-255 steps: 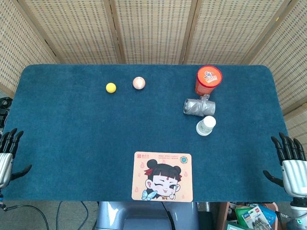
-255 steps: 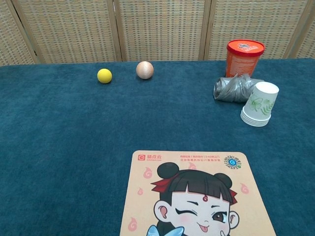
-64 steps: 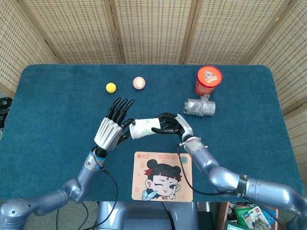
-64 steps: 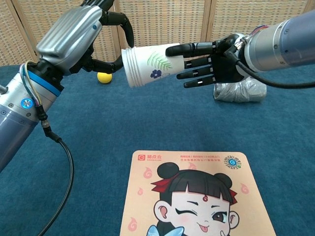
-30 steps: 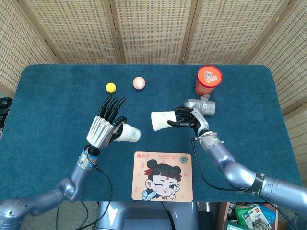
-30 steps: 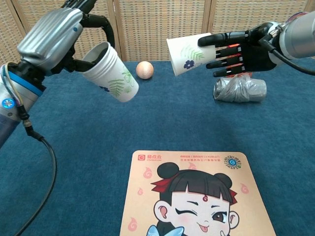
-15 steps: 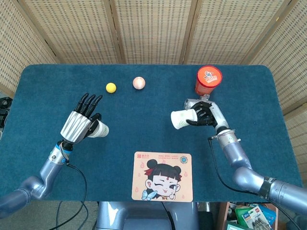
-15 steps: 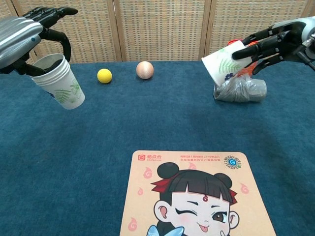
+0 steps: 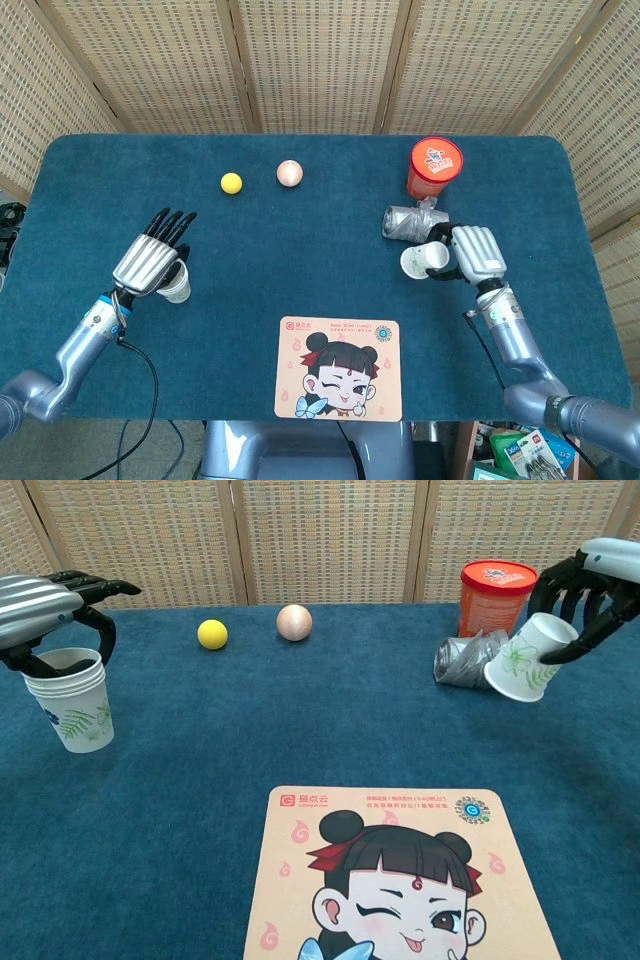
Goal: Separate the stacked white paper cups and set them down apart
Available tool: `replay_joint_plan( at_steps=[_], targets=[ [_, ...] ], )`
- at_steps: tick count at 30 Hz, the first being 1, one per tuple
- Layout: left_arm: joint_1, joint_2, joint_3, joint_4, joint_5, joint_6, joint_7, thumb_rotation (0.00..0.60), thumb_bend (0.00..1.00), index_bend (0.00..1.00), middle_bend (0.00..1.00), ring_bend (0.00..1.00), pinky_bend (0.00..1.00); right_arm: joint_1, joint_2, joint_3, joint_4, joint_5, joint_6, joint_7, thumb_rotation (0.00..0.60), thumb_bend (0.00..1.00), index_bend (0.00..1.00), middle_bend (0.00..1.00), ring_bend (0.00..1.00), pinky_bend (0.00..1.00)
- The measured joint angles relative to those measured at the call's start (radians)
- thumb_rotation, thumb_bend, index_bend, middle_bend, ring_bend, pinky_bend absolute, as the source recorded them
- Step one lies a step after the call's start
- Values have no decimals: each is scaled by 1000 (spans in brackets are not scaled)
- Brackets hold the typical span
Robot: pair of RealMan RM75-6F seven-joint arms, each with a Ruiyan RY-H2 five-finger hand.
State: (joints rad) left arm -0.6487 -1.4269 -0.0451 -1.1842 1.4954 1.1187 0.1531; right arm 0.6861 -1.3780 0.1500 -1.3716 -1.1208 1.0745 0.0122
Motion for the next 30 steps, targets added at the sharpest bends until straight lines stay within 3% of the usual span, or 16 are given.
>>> replay_joint_plan(
  at_steps=[2,4,6,10,18,23,30],
  targets=[
    [3,-11,3,16,4,4,1,600,518,444,0,0,0,-10,-10,-25,33,-46,12,-18,600,338,362,382,386,481],
    [6,-20,7,29,9,8,-5,600,502,84,0,0,0,-16,-12,-45,45,-77,13,-31,600,106,70,86,201,331],
    [10,-23,9,32,12,11,-18,600,455,0,0,0,0,-20,-3,-62,44,-95,2,-54,600,37,3,3,122,264],
    [32,-8,12,4,10,28,-73,600,409,0,0,0,0,-35,30,-66,1,-104,16,-120,600,2,0,0,85,224],
    [95,65,9,-87,2,112,-134,600,405,0,0,0,0,-119,160,-66,-182,-177,186,-174,600,0,0,0,50,147],
    [196,149,1,-196,-27,247,-154,600,402,0,0,0,0,-227,223,-105,-222,-271,336,-162,600,0,0,0,1,13],
    [392,235,20,-338,-69,443,-155,600,359,0,0,0,0,-404,230,-169,-202,-367,533,-155,600,0,0,0,0,0]
  ],
)
